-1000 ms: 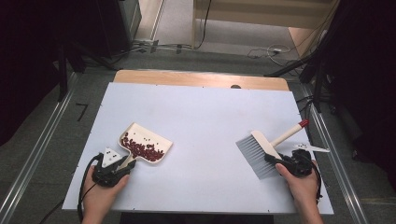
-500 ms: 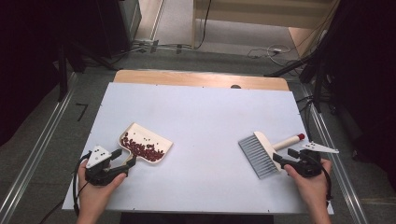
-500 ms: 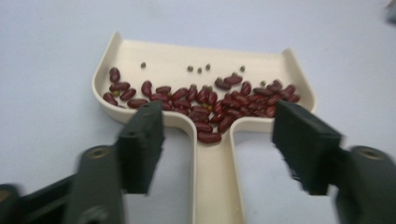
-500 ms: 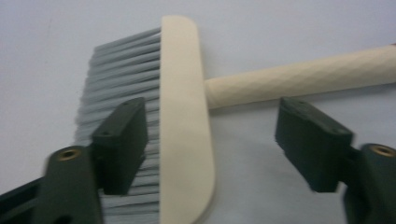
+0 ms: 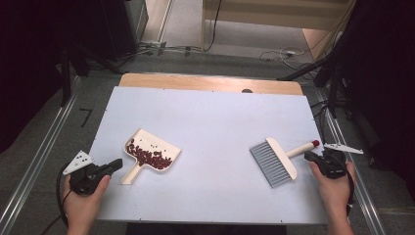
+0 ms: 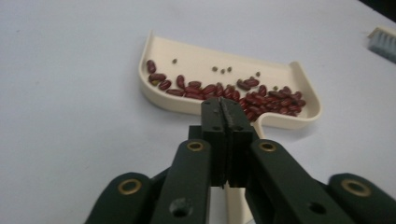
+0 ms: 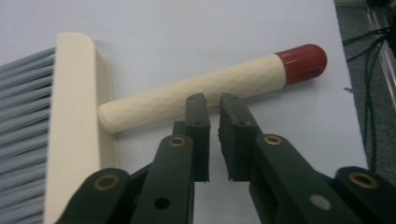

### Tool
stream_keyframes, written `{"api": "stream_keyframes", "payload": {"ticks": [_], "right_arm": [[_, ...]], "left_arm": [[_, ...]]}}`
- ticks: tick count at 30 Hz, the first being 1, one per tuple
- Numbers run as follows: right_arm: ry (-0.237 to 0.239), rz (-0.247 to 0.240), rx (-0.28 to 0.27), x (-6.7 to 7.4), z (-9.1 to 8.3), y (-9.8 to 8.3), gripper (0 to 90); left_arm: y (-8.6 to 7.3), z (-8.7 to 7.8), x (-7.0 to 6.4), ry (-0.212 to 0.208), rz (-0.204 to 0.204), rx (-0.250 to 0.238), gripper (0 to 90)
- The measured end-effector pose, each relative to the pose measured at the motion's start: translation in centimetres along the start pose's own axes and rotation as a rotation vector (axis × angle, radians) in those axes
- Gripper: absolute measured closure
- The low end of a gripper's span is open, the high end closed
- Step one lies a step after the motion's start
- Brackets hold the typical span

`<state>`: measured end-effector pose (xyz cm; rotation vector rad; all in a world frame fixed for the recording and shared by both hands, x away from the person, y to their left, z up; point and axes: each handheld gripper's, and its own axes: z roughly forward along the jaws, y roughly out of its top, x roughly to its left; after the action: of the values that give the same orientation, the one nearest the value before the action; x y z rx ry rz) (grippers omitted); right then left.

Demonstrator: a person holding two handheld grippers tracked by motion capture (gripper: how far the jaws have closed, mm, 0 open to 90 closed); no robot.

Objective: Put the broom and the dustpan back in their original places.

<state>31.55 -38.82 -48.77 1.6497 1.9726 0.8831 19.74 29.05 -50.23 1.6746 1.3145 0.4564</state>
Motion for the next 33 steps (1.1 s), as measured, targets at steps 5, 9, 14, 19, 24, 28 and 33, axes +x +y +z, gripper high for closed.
{"api": "stream_keyframes", "payload": {"ticks": [5, 9, 14, 19, 24, 28, 33], "right_arm": [[-0.074, 0.013, 0.027, -0.7, 0.9, 0.6, 88.2], [-0.106, 0.023, 0.05, -1.0, 1.6, 0.8, 88.3], [-0.122, 0.039, 0.061, -1.0, 2.3, 1.0, 88.3], [-0.128, 0.029, 0.067, -0.7, 2.9, 1.4, 88.3], [-0.126, 0.011, 0.072, -0.2, 3.4, 2.2, 88.4], [-0.119, 0.006, 0.082, 0.1, 3.9, 2.9, 88.4], [-0.112, -0.008, 0.096, 0.4, 4.6, 3.5, 88.4]], "left_arm": [[-0.5, 0.2, 0.7, 0.001, -0.011, 0.039, 90.0], [-0.9, 0.5, 0.7, -0.005, -0.01, 0.064, 90.0], [-1.0, 1.0, 0.2, -0.014, 0.004, 0.09, 90.0], [-1.0, 1.5, -0.4, -0.028, 0.012, 0.108, 90.0], [-1.0, 1.8, -0.9, -0.033, 0.026, 0.116, 90.0], [-1.0, 1.9, -1.3, -0.038, 0.036, 0.122, 90.0], [-1.0, 2.3, -1.8, -0.047, 0.047, 0.128, 90.0]]}}
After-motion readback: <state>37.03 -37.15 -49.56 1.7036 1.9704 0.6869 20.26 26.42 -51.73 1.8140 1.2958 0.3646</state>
